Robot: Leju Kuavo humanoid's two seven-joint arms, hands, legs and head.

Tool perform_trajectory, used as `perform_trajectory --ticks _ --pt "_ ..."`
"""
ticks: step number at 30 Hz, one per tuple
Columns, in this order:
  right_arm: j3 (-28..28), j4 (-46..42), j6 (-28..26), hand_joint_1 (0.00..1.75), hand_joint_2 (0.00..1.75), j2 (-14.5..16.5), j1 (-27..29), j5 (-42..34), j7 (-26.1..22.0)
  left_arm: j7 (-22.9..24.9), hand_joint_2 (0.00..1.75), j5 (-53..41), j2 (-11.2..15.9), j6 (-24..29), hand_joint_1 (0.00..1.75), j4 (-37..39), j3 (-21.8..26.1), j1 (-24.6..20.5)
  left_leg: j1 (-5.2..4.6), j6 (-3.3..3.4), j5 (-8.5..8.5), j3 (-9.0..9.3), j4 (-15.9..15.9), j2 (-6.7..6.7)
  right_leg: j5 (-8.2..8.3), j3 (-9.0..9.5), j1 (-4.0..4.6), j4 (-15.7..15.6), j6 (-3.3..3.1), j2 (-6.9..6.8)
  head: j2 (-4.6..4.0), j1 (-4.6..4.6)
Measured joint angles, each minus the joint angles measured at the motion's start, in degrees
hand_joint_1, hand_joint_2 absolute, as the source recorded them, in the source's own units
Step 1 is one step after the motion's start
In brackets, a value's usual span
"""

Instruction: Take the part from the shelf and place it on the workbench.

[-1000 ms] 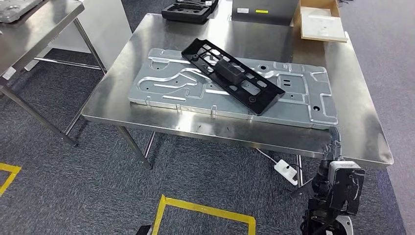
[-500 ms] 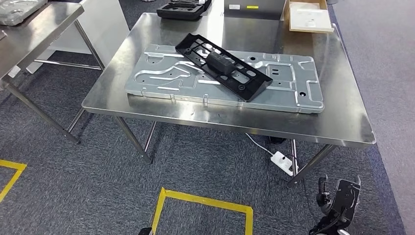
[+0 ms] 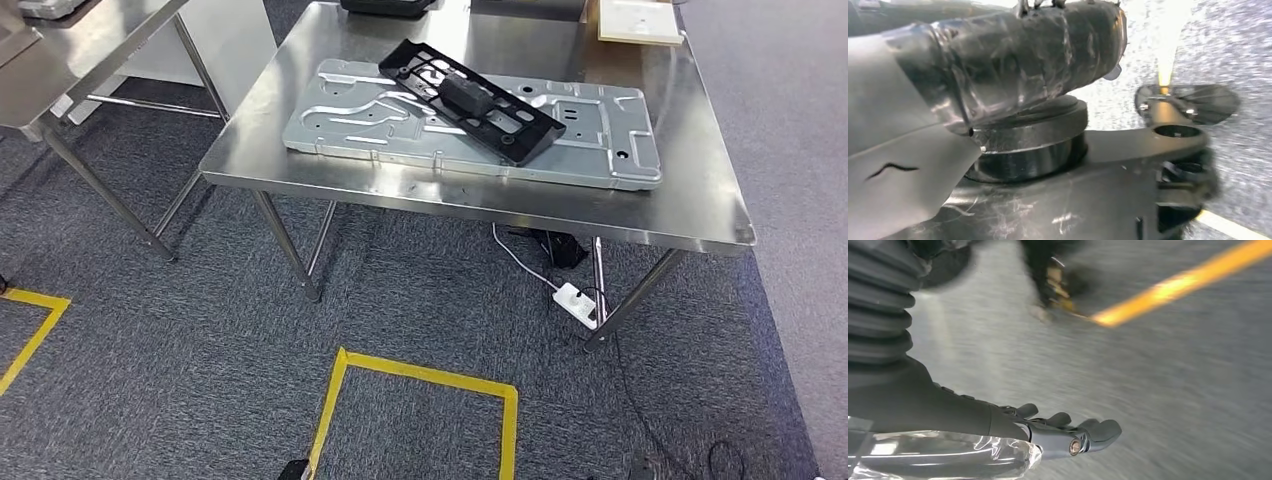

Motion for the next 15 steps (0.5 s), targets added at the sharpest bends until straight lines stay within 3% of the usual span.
perform_trajectory --ticks 2,3,5,7,9,10,11,13,15 --pt "0.0 1.2 3.1 0.0 0.0 0.6 -0.3 0.5 1.8 0.0 0.0 -0.3 0.0 -0.5 0.0 0.0 0.0 0.0 -0.11 -0.71 0.45 -1.51 1.4 0.01 -1.85 3.53 0.1 -5.8 -0.46 0.18 0.0 -0.15" --pt "0.0 1.7 4.5 0.0 0.0 0.9 -0.4 0.8 2.0 0.0 0.0 -0.5 0.1 -0.7 0.0 0.0 0.0 0.0 -0.09 -1.06 0.75 -1.89 1.7 0.02 -2.5 3.9 0.36 -6.9 -0.91 0.25 0.0 -0.24" --pt "0.0 2.5 6.7 0.0 0.0 1.4 -0.4 1.2 1.5 -0.2 0.0 -0.8 0.1 -1.0 0.0 0.0 0.0 0.0 0.18 -1.75 0.86 -2.39 1.9 -0.03 -2.13 3.08 0.45 -7.1 -2.07 0.14 0.0 -0.27" --pt "0.0 3.1 8.0 0.0 0.0 1.8 -0.5 1.5 0.4 -0.3 0.0 -0.9 0.1 -1.0 0.0 0.0 0.0 0.1 0.46 -2.38 -2.14 -3.47 4.3 -0.12 -1.23 2.08 0.43 -7.2 -3.15 -0.13 -0.01 -0.42" --pt "0.0 3.4 8.7 0.0 0.0 1.9 -0.6 2.0 -0.5 -0.3 0.0 -0.9 0.1 -1.0 0.0 0.0 0.0 0.1 0.58 -2.81 -7.34 -5.05 10.2 -0.16 -0.23 0.98 0.58 -7.2 -3.72 -0.47 -0.01 -0.66" --pt "0.0 3.6 8.9 0.0 0.0 2.0 -0.6 2.4 -0.7 -0.3 0.0 -0.9 0.1 -1.0 0.0 0.0 0.0 0.1 0.61 -2.9 -8.94 -5.71 13.4 -0.16 0.26 0.37 0.72 -7.2 -3.86 -0.72 0.0 -0.68" --pt "0.0 3.9 8.9 0.0 0.0 2.0 -0.6 2.8 -0.9 -0.5 0.0 -0.8 0.1 -1.0 0.0 0.0 0.0 0.1 0.62 -2.87 -9.13 -5.81 15.7 -0.16 0.74 -0.27 0.87 -7.2 -3.91 -0.99 0.0 -0.68" --pt "0.0 4.3 8.9 0.0 0.0 2.0 -0.6 3.5 -1.0 -1.5 0.0 -0.6 0.1 -1.0 0.0 0.0 0.0 0.2 0.57 -2.57 -7.05 -4.31 16.3 -0.14 1.51 -1.36 1.1 -7.1 -3.9 -1.6 0.0 -0.67" --pt "0.0 4.6 9.1 0.0 0.0 2.1 -0.6 4.4 -0.8 -2.5 0.0 -0.6 0.1 -0.9 0.0 0.0 0.0 0.2 0.31 -2.02 -4.82 0.03 11.0 0.38 2.08 -1.86 1.18 -7.1 -3.8 -2.25 -0.01 -0.68"
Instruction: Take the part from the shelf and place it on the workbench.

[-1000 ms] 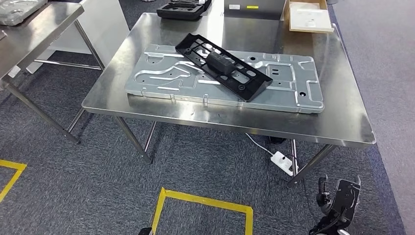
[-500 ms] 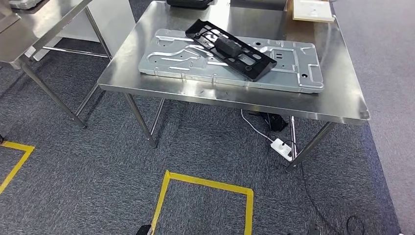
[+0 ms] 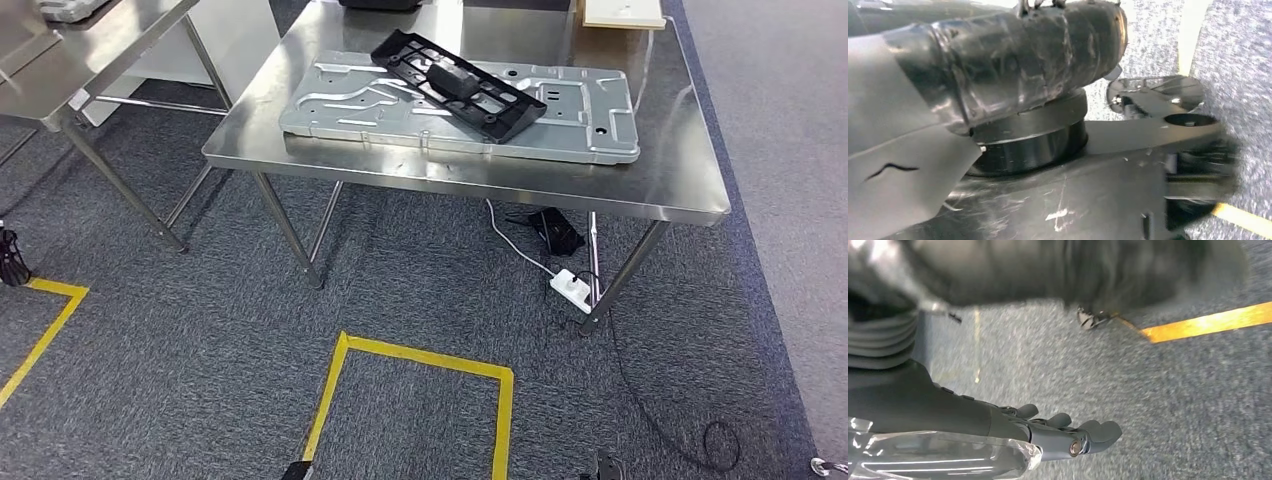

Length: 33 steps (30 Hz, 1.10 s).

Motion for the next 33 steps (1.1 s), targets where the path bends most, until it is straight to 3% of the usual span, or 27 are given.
perform_trajectory --ticks 2,4,6,7,9,11,12,13,15,17,19,21,23,25,26,27,28,30,32,33 --pt "0.0 0.3 0.3 0.0 0.0 0.1 0.0 1.1 0.6 -0.7 0.0 -0.3 0.1 0.1 0.0 0.0 0.0 -0.2 -0.68 0.77 -0.11 5.22 -7.4 1.7 0.48 -0.16 0.03 0.0 0.26 -0.85 0.0 0.0" --pt "0.0 0.5 0.8 0.0 0.0 0.2 0.0 2.4 1.4 -0.9 0.0 -0.8 0.1 0.3 0.0 0.0 0.0 -0.4 -1.33 1.47 -1.19 7.43 -11.7 2.55 0.94 -0.21 -0.03 -0.1 0.81 -1.98 0.01 0.01" --pt "0.0 0.7 1.3 0.0 0.0 0.2 -0.1 3.6 2.1 -0.9 0.0 -1.0 0.1 0.7 0.0 0.0 0.0 -0.4 -1.33 2.05 -0.83 7.59 -13.1 1.63 1.23 -0.06 -0.15 -0.1 1.48 -2.81 0.01 0.0" --pt "0.0 0.8 1.5 0.0 0.0 0.2 -0.2 4.1 2.4 -0.8 0.0 -1.0 0.1 0.9 0.0 0.0 0.0 -0.3 -1.15 2.29 -0.31 7.73 -13.6 1.15 0.8 -0.25 -0.21 0.4 1.76 -2.16 0.01 0.01" --pt "0.1 0.8 1.7 0.0 0.0 0.2 -0.2 5.1 3.0 -0.5 0.0 -1.1 0.0 1.4 0.0 0.0 0.0 -0.1 -0.68 2.86 0.79 7.79 -14.4 0.32 -2.15 -2.02 -0.28 4.6 2.23 0.25 0.01 0.19" --pt "0.4 0.9 1.8 0.0 0.0 0.1 0.0 6.1 3.5 -0.1 0.0 -1.2 0.0 1.8 0.0 0.0 0.0 -0.2 -0.64 3.23 1.34 6.96 -14.2 -0.67 -6.02 -4.9 -0.29 11.7 2.57 1.75 0.01 0.33" --pt "0.6 0.9 2.0 0.0 0.0 0.0 0.1 6.6 3.8 0.0 0.0 -1.2 0.0 2.0 0.0 0.0 0.0 -0.2 -0.62 3.21 1.47 6.48 -13.9 -1.27 -6.89 -5.72 -0.34 14.1 2.74 1.89 0.01 0.32" --pt "0.8 1.0 2.3 0.0 0.0 0.0 0.2 7.3 4.1 0.2 0.0 -1.2 0.0 2.2 0.0 0.0 0.0 -0.1 -0.55 3.14 1.56 6.03 -13.5 -1.89 -6.76 -5.64 -0.42 14.7 2.89 1.96 0.01 0.32" --pt "1.4 1.1 2.9 0.0 0.0 -0.1 0.3 8.8 4.7 0.6 0.0 -1.2 0.0 2.6 0.0 0.0 0.0 0.0 -0.28 2.79 1.45 5.15 -12.3 -3.2 -4.01 -2.46 -0.79 9.7 3.25 2.47 0.01 0.32" --pt "2.6 1.1 4.0 0.0 0.0 -0.1 0.2 10.9 5.5 0.8 0.0 -1.1 0.0 3.0 0.0 0.0 0.0 -0.1 -0.12 2.05 0.97 3.98 -10.7 -4.42 -2.37 1.09 -1.21 3.4 3.39 4.53 0.01 0.36" --pt "4.4 1.2 5.6 0.0 0.0 -0.2 0.4 13.4 6.2 0.8 0.0 -0.5 0.0 3.6 0.0 0.0 0.0 -0.1 -0.09 1.22 0.79 2.88 -9.6 -5.37 -2.58 1.96 -1.16 1.5 2.95 5.56 0.01 0.39" --pt "6.4 1.2 7.0 0.0 0.0 -0.2 0.5 15.7 6.6 0.8 0.0 0.6 0.0 4.6 0.0 0.0 0.0 0.1 0.04 0.59 0.93 2.29 -9.3 -5.79 -2.24 1.84 -1.0 1.4 2.12 4.47 0.01 0.41" --pt "8.2 1.2 7.6 0.0 0.0 -0.2 0.6 17.0 6.7 0.4 0.0 1.8 0.0 5.9 0.0 0.0 0.0 0.3 0.13 0.0 -0.38 1.09 -7.2 -4.22 -1.89 1.91 -1.08 1.0 1.4 3.42 0.01 0.02" --pt "9.6 1.2 7.4 0.0 0.0 -0.2 0.7 17.2 6.1 -0.5 0.0 2.8 -0.2 7.2 0.0 0.0 0.0 0.2 0.26 -0.58 -3.61 -1.98 -1.0 -2.22 -1.77 1.89 -1.04 0.8 1.05 2.09 0.01 -0.46" --pt "10.0 1.2 7.0 0.0 0.0 -0.2 0.8 17.2 5.6 -1.0 0.0 3.3 -0.3 7.8 0.0 0.0 0.1 0.2 0.38 -0.79 -5.05 -3.71 2.4 -1.86 -1.78 1.84 -0.97 0.7 1.0 1.37 0.0 -0.51" --pt "10.4 1.2 6.6 0.0 0.0 -0.2 0.8 17.1 4.9 -1.6 0.0 3.8 -0.5 8.3 0.0 0.0 0.2 0.2 0.45 -0.91 -5.76 -4.92 4.9 -1.68 -1.8 1.8 -0.92 0.8 0.97 0.67 0.0 -0.51" --pt "10.8 1.2 6.2 0.0 0.0 -0.3 0.9 17.0 4.0 -2.2 0.0 4.1 -0.6 8.6 0.0 0.0 0.3 0.2 0.5 -0.95 -5.43 -5.18 5.6 -1.54 -1.81 1.79 -0.88 0.8 0.95 0.04 0.0 -0.52" --pt "11.7 1.2 5.5 0.0 0.0 -0.3 0.8 16.9 2.2 -2.9 0.0 4.5 -0.6 8.8 0.0 0.0 0.5 0.4 0.52 -0.76 -2.29 -2.7 1.0 -0.86 -1.85 1.9 -0.84 0.7 0.96 -1.09 0.01 -0.52" --pt "12.5 1.2 5.2 0.0 0.0 -0.3 0.7 16.5 0.8 -3.2 0.0 4.5 -0.6 8.7 0.0 0.0 0.6 0.3 0.07 -0.32 0.43 1.1 -6.5 1.57 -1.91 2.08 -0.71 0.7 1.13 -2.1 0.01 -0.51" --pt "12.9 1.2 5.0 0.0 0.0 -0.3 0.6 15.6 0.2 -3.3 0.0 4.5 -0.6 8.6 0.0 0.0 0.6 0.1 -0.25 0.0 0.97 2.18 -8.9 2.51 -1.93 2.14 -0.62 0.7 1.33 -2.58 0.01 -0.49"
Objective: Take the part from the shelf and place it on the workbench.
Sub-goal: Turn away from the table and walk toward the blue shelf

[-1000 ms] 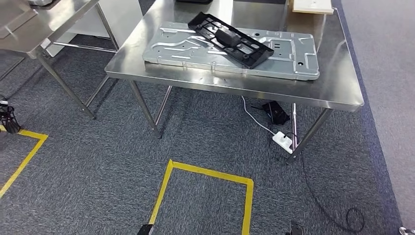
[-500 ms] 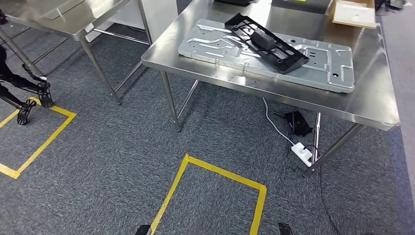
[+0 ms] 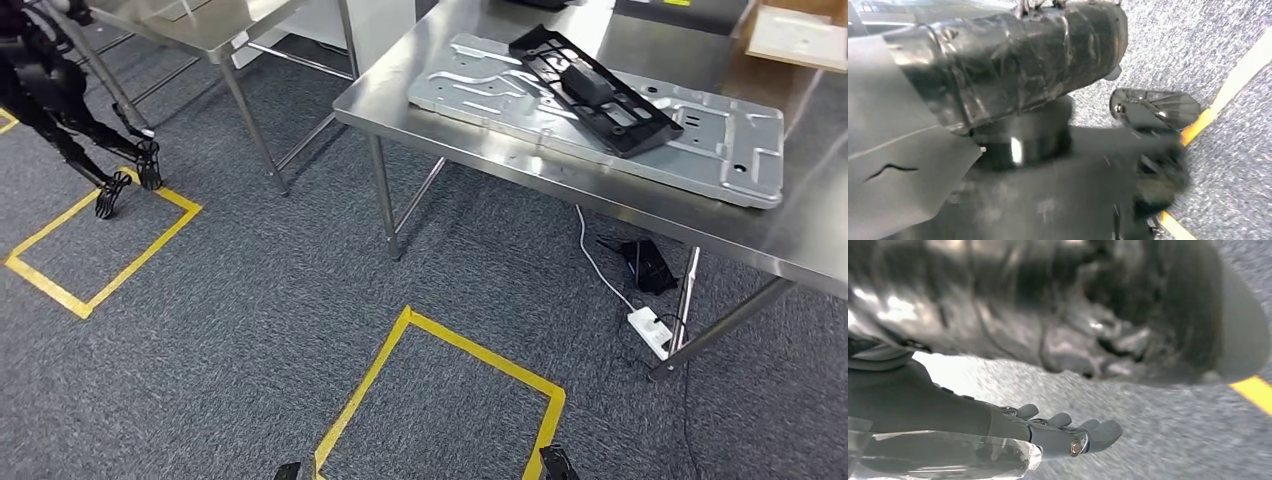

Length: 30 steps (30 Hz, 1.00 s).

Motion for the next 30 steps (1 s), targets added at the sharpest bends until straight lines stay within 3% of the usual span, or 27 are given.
perform_trajectory --ticks 1,3,5,7,9,10,11,12,14,16,18,19,21,23,25,26,28,30 --pt "0.2 0.0 -0.2 0.0 0.0 0.0 -0.2 -1.5 -0.5 -0.1 0.0 0.1 0.0 -0.1 0.0 0.0 0.1 -0.1 -0.32 0.28 -0.04 0.33 -1.1 0.51 -0.02 0.09 0.09 -0.1 0.24 -0.49 0.0 0.02" --pt "0.3 0.0 -0.8 0.0 0.0 0.1 -0.6 -5.8 -1.3 -0.3 0.0 0.6 0.0 -0.2 0.0 0.0 0.5 0.0 -0.43 0.94 0.21 0.41 -1.5 -0.63 -0.05 0.41 0.12 -0.3 0.93 -1.34 0.0 0.05" --pt "0.3 0.0 -0.9 0.0 0.0 0.2 -1.1 -8.3 -1.6 -0.3 0.0 1.1 0.0 -0.3 0.0 0.0 0.9 0.2 -0.18 1.72 0.82 0.92 -2.2 -1.78 -1.02 0.2 -0.02 0.7 1.54 0.2 0.0 0.14" --pt "0.3 0.0 -0.9 0.0 0.0 0.1 -1.3 -8.6 -1.6 -0.2 0.0 1.3 0.0 -0.6 0.0 0.0 1.0 0.1 -0.01 2.56 1.32 1.07 -2.7 -2.88 -4.04 -2.12 -0.06 5.9 1.69 3.14 0.0 0.34" --pt "0.3 0.0 -1.0 0.0 0.0 0.0 -1.2 -8.7 -1.6 0.0 0.0 1.5 -0.1 -1.0 0.0 0.0 1.1 0.0 -0.05 2.96 1.44 0.89 -2.6 -4.32 -6.9 -5.6 0.04 13.1 1.7 4.37 0.0 0.46" --pt "0.3 0.1 -1.0 0.0 0.0 0.0 -1.1 -8.7 -1.7 0.1 0.0 1.6 -0.1 -1.2 0.0 0.0 1.1 0.1 -0.07 2.96 1.45 0.87 -2.6 -5.15 -6.98 -6.6 0.05 15.0 1.77 4.54 0.0 0.48" --pt "0.3 0.1 -1.1 0.0 0.0 0.0 -1.1 -8.7 -1.7 0.2 0.0 1.7 -0.1 -1.6 0.0 0.0 1.1 0.2 -0.05 2.93 1.42 0.88 -2.4 -5.97 -5.93 -6.61 0.02 14.6 1.82 4.67 0.0 0.47" --pt "0.3 0.1 -1.2 0.0 0.0 0.0 -1.1 -8.7 -1.8 0.3 0.0 1.7 -0.1 -2.0 0.0 0.0 1.2 0.2 0.01 2.82 1.34 0.89 -2.2 -6.78 -4.02 -5.67 -0.05 12.2 1.86 4.94 0.0 0.48" --pt "0.3 0.1 -1.6 0.0 0.0 -0.1 -1.2 -8.7 -1.9 0.7 0.0 1.6 -0.1 -3.0 0.0 0.0 1.2 0.3 0.08 2.31 0.91 0.55 -1.4 -8.31 -0.52 -2.69 -0.4 4.9 1.88 7.25 0.0 0.54" --pt "0.3 0.1 -2.0 0.0 0.0 -0.1 -1.2 -8.7 -2.2 1.6 0.0 1.4 -0.1 -4.1 0.0 0.0 1.2 0.1 0.12 1.59 0.6 -0.27 -0.6 -9.63 0.28 -1.06 -0.66 1.0 1.67 9.41 0.0 0.6" --pt "0.3 0.1 -2.4 0.0 0.0 -0.1 -1.4 -8.7 -2.7 2.4 0.0 0.9 -0.1 -5.0 0.0 0.0 1.2 0.3 0.31 0.84 0.79 -1.0 -0.5 -10.81 0.11 -0.92 -0.62 0.6 1.09 9.01 0.0 0.63" --pt "0.3 0.1 -2.7 0.0 0.0 -0.1 -1.5 -8.7 -2.9 2.8 0.0 0.7 0.0 -5.4 0.0 0.0 1.2 0.5 0.36 0.5 0.79 -1.21 -0.5 -10.4 0.26 -0.8 -0.62 0.3 0.72 8.43 0.0 0.66" --pt "0.3 0.1 -3.4 0.0 0.0 -0.2 -1.8 -8.7 -3.4 3.3 0.0 0.2 0.1 -5.9 0.0 0.0 1.2 0.6 0.33 -0.21 -0.4 -2.28 1.5 -7.43 0.56 -0.3 -0.73 -0.5 0.04 7.07 -0.01 0.17" --pt "0.3 0.1 -4.0 0.0 0.0 -0.3 -1.9 -8.7 -3.9 3.6 0.0 -0.2 0.1 -6.4 0.0 0.0 1.2 0.4 0.52 -0.83 -3.19 -5.01 7.2 -4.62 0.52 0.13 -0.58 -0.9 -0.37 5.39 -0.01 -0.3" --pt "0.3 0.1 -4.4 0.0 0.0 -0.4 -1.9 -8.5 -4.2 3.6 0.0 -0.4 0.1 -6.7 0.0 0.0 1.2 0.3 0.91 -1.29 -4.81 -7.87 12.5 -4.26 0.3 0.25 -0.53 -0.9 -0.52 3.64 0.0 -0.31" --pt "0.3 0.1 -4.7 0.0 0.0 -0.4 -1.9 -8.2 -4.4 3.6 0.0 -0.6 0.1 -6.9 0.0 0.0 1.2 0.3 1.07 -1.44 -4.22 -8.12 12.7 -4.12 0.18 0.34 -0.56 -0.9 -0.49 2.84 0.0 -0.33" --pt "0.3 0.1 -5.6 0.0 0.0 -0.5 -2.0 -6.9 -4.6 3.9 0.0 -0.9 0.2 -7.0 0.0 0.0 1.2 0.4 1.27 -1.5 -0.65 -5.48 7.4 -3.03 -0.14 0.72 -0.66 -0.9 -0.22 1.47 0.0 -0.34" --pt "0.5 0.1 -6.6 0.0 0.0 -0.7 -2.1 -4.7 -4.4 4.2 0.0 -1.2 0.2 -7.2 0.0 0.0 1.2 0.5 0.82 -1.11 1.68 -2.06 0.8 -0.58 -0.51 1.18 -0.52 -0.9 0.29 0.33 0.0 -0.36"
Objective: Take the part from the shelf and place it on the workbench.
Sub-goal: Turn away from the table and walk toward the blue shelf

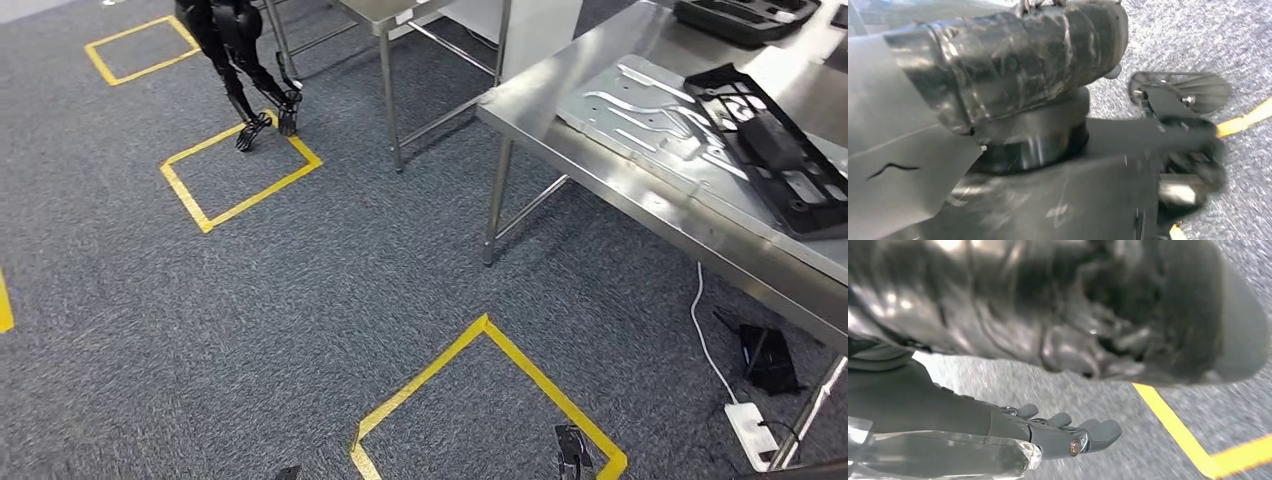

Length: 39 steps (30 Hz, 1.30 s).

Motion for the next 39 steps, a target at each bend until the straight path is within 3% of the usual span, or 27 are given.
perform_trajectory --ticks 2,4,6,8,10,11,12,13,15,17,19,21,23,25,26,27,28,30,32,34,35,37,39 --pt "0.7 0.0 -0.8 0.0 0.0 -0.4 0.0 2.7 0.7 0.1 0.0 -0.4 0.1 -0.4 0.0 0.0 0.0 0.0 -0.62 0.75 -0.03 0.9 -2.1 0.83 -0.2 0.34 0.27 -0.2 0.66 -1.1 0.0 0.03" --pt "1.7 -0.2 -1.2 0.0 0.0 -0.7 0.0 4.4 1.6 0.1 0.0 -0.9 0.1 -0.9 0.0 0.0 0.0 0.1 -0.59 1.52 0.14 0.99 -2.5 -0.52 -0.44 0.8 0.29 -0.5 1.4 -1.88 0.0 0.08" --pt "2.3 -0.4 -1.5 0.0 0.0 -1.2 0.0 5.0 2.1 -0.1 0.0 -1.4 0.2 -1.3 0.0 0.0 0.0 0.1 -0.32 2.36 0.43 1.59 -3.2 -1.63 -1.83 0.42 0.15 1.2 1.9 0.08 0.0 0.27" --pt "2.9 -0.5 -1.9 0.0 0.0 -1.7 0.3 5.2 2.5 -1.0 0.0 -1.9 0.2 -1.7 0.0 0.0 0.0 -0.1 -0.25 3.12 0.52 1.92 -3.5 -2.74 -4.99 -2.61 0.12 7.7 1.97 3.16 0.0 0.56" --pt "3.4 -0.5 -2.1 0.0 0.0 -2.3 1.1 5.2 2.9 -2.5 0.0 -2.4 0.2 -2.1 0.0 0.0 0.0 -0.2 -0.36 3.45 0.44 1.93 -3.4 -4.33 -7.17 -6.51 0.26 14.7 1.96 4.18 0.0 0.63" --pt "3.6 -0.5 -2.1 0.0 0.0 -2.6 1.6 5.3 3.2 -3.3 0.0 -2.5 0.2 -2.3 0.0 0.0 0.0 -0.2 -0.4 3.49 0.38 1.95 -3.3 -5.24 -6.73 -7.41 0.3 15.8 1.97 4.3 0.0 0.63" --pt "3.7 -0.5 -2.2 0.0 0.0 -2.8 1.9 5.4 3.5 -4.1 0.0 -2.7 0.2 -2.5 0.0 0.0 0.0 -0.2 -0.39 3.45 0.29 1.98 -3.2 -6.13 -5.18 -7.21 0.3 14.5 1.94 4.4 0.0 0.63" --pt "3.9 -0.5 -2.2 0.0 0.0 -3.1 2.1 5.6 3.9 -4.8 0.0 -2.8 0.2 -2.7 0.0 0.0 0.0 -0.1 -0.35 3.34 0.14 1.99 -2.9 -6.98 -2.86 -6.01 0.24 11.2 1.9 4.76 0.0 0.65" --pt "4.5 -0.4 -1.8 0.0 0.0 -3.5 2.2 6.5 5.0 -6.2 0.0 -2.9 0.2 -3.3 0.0 0.0 0.0 -0.1 -0.38 2.85 -0.34 1.7 -2.0 -8.39 0.08 -3.2 -0.04 4.2 1.67 6.87 -0.01 0.65" --pt "5.1 -0.4 -1.1 0.0 0.0 -3.7 2.2 7.7 6.2 -7.1 0.0 -2.8 0.2 -4.2 0.0 0.0 0.0 -0.2 -0.45 2.19 -0.52 1.16 -1.6 -9.43 0.37 -2.02 -0.08 1.5 1.22 8.12 -0.01 0.68" --pt "5.7 -0.4 -0.5 0.0 0.0 -3.6 2.3 8.4 7.4 -7.4 0.0 -3.1 0.2 -4.7 0.0 0.0 0.0 0.0 -0.37 1.65 -0.38 0.78 -1.7 -10.19 0.55 -1.86 -0.03 1.2 0.55 7.15 -0.01 0.7" --pt "6.2 -0.4 -0.4 0.0 0.0 -3.6 2.3 8.6 8.3 -7.2 0.0 -4.3 -0.3 -4.4 0.0 0.0 -0.3 0.2 -0.46 1.09 -1.25 0.0 -0.3 -8.3 0.74 -1.52 -0.21 0.8 -0.17 6.04 0.0 0.4" --pt "6.5 -0.4 -0.6 0.0 0.0 -3.6 2.5 8.6 8.6 -6.2 0.0 -5.6 -1.1 -3.3 0.0 0.0 -0.6 0.0 -0.5 0.47 -4.02 -2.69 5.3 -5.11 0.7 -1.15 -0.22 0.5 -0.66 4.64 0.0 -0.05" --pt "6.9 -0.4 -0.7 0.0 0.0 -3.6 2.7 8.6 8.5 -4.9 0.0 -6.1 -1.7 -2.2 0.0 0.0 -0.9 -0.3 -0.35 0.05 -6.31 -5.98 11.7 -4.05 0.46 -0.97 -0.11 0.5 -0.85 3.03 0.0 -0.2" --pt "7.2 -0.4 -0.8 0.0 0.0 -3.6 2.8 8.5 8.3 -4.5 0.0 -6.0 -2.0 -1.7 0.0 0.0 -1.0 -0.4 -0.33 -0.02 -6.15 -6.59 12.9 -3.95 0.32 -0.85 -0.08 0.5 -0.86 2.23 0.0 -0.23" --pt "7.6 -0.4 -1.0 0.0 0.0 -3.6 2.9 8.4 8.1 -4.1 0.0 -5.6 -2.1 -1.3 0.0 0.0 -1.0 -0.4 -0.32 0.0 -5.01 -6.15 11.9 -3.83 0.16 -0.68 -0.08 0.5 -0.83 1.52 0.0 -0.21" --pt "8.0 -0.4 -1.3 0.0 0.0 -3.5 2.9 8.2 7.8 -3.8 0.0 -4.9 -2.2 -0.8 0.0 0.0 -1.0 -0.4 -0.34 0.12 -3.1 -4.68 9.0 -3.43 -0.01 -0.44 -0.08 0.5 -0.75 0.85 0.0 -0.23" --pt "8.6 -0.5 -1.8 0.0 0.0 -3.4 2.8 8.0 7.2 -3.2 0.0 -3.5 -2.3 0.0 0.0 0.0 -1.0 -0.3 -0.85 0.57 -0.29 -1.01 1.8 -0.91 -0.4 0.08 0.11 0.5 -0.38 -0.27 0.0 -0.22" --pt "9.1 -0.5 -2.2 0.0 0.0 -3.2 2.9 7.8 6.9 -2.3 0.0 -3.2 -2.4 0.4 0.0 0.0 -1.0 -0.3 -1.45 1.35 0.1 0.53 -1.5 0.86 -0.67 0.36 0.45 0.3 0.17 -1.31 0.0 -0.17" --pt "9.5 -0.5 -2.2 0.0 0.0 -3.0 2.8 7.8 6.6 -0.6 0.0 -4.1 -2.5 0.4 0.0 0.0 -1.0 -0.3 -1.61 2.09 0.1 0.46 -1.8 -0.13 -0.86 0.7 0.65 0.1 0.74 -2.52 0.0 -0.11" --pt "9.8 -0.5 -2.0 0.0 0.0 -2.8 2.7 7.9 6.5 0.5 0.0 -4.8 -2.6 0.4 0.0 0.0 -1.0 -0.3 -1.53 2.39 0.23 0.59 -2.1 -0.8 -1.16 0.82 0.57 0.3 1.09 -2.27 0.0 -0.04" --pt "10.7 -0.6 -1.7 0.0 0.0 -2.7 2.5 8.1 6.3 2.3 0.0 -5.6 -2.7 0.5 0.0 0.0 -1.3 -0.5 -1.25 3.11 0.48 1.03 -2.7 -2.04 -2.99 -0.26 0.46 3.1 1.59 0.47 0.0 0.26" --pt "11.4 -0.6 -1.0 0.0 0.0 -2.6 2.6 7.9 6.1 2.1 0.0 -3.7 -2.8 1.4 0.0 0.0 -1.7 -0.8 -1.16 3.69 0.52 1.21 -2.9 -3.33 -6.23 -3.84 0.52 10.1 1.61 3.43 0.0 0.62"
